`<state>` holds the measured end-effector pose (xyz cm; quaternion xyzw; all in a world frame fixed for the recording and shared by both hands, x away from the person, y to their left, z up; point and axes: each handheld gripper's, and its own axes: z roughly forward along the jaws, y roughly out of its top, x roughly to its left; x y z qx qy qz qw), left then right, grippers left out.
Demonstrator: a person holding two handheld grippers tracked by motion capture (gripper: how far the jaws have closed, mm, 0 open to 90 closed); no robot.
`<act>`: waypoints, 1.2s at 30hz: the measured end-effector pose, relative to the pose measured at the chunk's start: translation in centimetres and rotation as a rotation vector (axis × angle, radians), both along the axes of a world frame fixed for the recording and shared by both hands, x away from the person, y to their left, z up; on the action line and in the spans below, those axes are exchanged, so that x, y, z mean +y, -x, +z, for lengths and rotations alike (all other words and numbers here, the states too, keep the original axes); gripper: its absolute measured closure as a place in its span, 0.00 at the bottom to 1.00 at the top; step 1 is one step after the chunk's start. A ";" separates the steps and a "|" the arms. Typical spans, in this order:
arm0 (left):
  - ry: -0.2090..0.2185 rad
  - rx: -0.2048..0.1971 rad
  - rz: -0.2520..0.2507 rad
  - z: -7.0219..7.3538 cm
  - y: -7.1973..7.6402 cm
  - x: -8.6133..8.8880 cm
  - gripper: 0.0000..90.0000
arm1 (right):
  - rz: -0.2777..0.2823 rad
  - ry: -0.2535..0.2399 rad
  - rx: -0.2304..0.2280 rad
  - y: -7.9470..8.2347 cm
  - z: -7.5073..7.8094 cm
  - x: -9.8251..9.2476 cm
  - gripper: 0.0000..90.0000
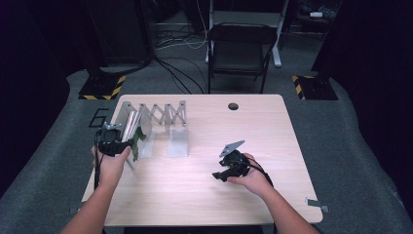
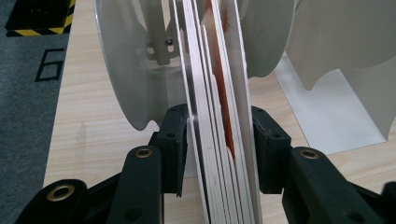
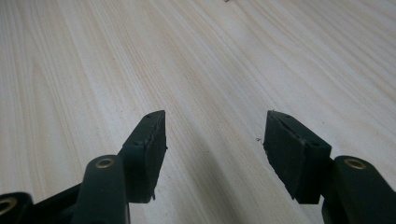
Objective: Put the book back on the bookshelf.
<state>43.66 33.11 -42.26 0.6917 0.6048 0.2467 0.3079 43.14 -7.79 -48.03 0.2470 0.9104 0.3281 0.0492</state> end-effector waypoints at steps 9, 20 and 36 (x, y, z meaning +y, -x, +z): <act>-0.013 -0.038 0.000 1.6 1.1 0.1 0.65 | -0.007 -0.011 -0.003 0.0 0.2 -0.1 0.43; -0.034 -0.059 -0.031 3.7 1.8 -0.3 0.65 | -0.027 -0.015 0.009 -0.1 0.1 -0.4 0.43; -0.032 -0.055 -0.084 5.5 2.4 -1.1 0.62 | -0.049 -0.031 0.020 -0.4 -0.2 -1.0 0.43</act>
